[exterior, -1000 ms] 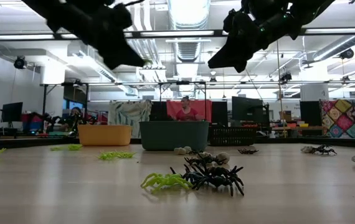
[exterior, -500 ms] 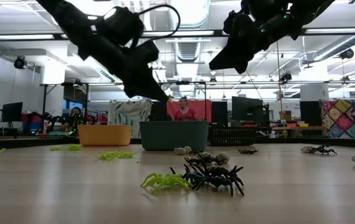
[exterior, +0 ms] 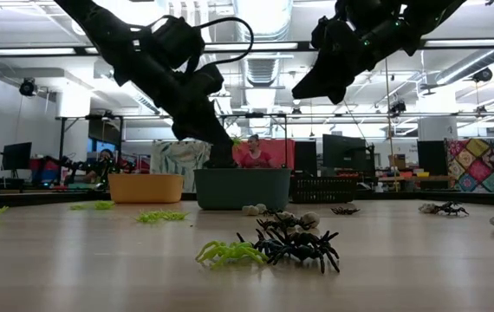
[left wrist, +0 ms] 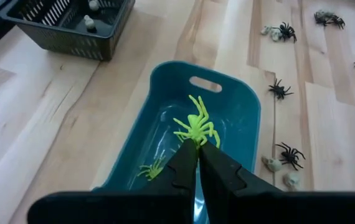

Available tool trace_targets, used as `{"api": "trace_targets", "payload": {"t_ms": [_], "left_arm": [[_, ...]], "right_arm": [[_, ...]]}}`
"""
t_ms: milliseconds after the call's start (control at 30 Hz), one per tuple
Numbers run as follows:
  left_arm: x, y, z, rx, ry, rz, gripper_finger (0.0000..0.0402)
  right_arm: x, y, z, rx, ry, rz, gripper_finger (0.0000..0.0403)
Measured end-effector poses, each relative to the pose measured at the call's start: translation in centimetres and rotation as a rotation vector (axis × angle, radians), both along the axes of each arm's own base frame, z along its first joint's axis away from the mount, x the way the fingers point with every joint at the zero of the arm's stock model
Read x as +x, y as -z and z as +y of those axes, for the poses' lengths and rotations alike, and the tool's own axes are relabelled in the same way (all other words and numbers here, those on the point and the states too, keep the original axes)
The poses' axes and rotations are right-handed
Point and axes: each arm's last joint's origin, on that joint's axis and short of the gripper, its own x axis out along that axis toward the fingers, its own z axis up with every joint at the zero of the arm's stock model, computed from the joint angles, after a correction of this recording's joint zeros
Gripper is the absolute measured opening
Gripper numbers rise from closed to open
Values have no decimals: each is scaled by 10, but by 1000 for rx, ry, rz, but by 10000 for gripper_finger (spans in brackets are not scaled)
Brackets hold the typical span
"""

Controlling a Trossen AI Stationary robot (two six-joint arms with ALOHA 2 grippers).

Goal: Sort Halloween decoration
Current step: Put the green spider toy into the blue bin

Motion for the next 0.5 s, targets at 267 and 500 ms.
{"api": "trace_targets", "payload": {"t_ms": [267, 500], "left_arm": [[-1, 1, 1, -3, -33, 9, 3], [-1, 1, 0, 1, -29, 17, 39]], "right_arm": [[0, 0, 0, -1, -1, 0, 68], [0, 0, 0, -1, -1, 0, 68]]}}
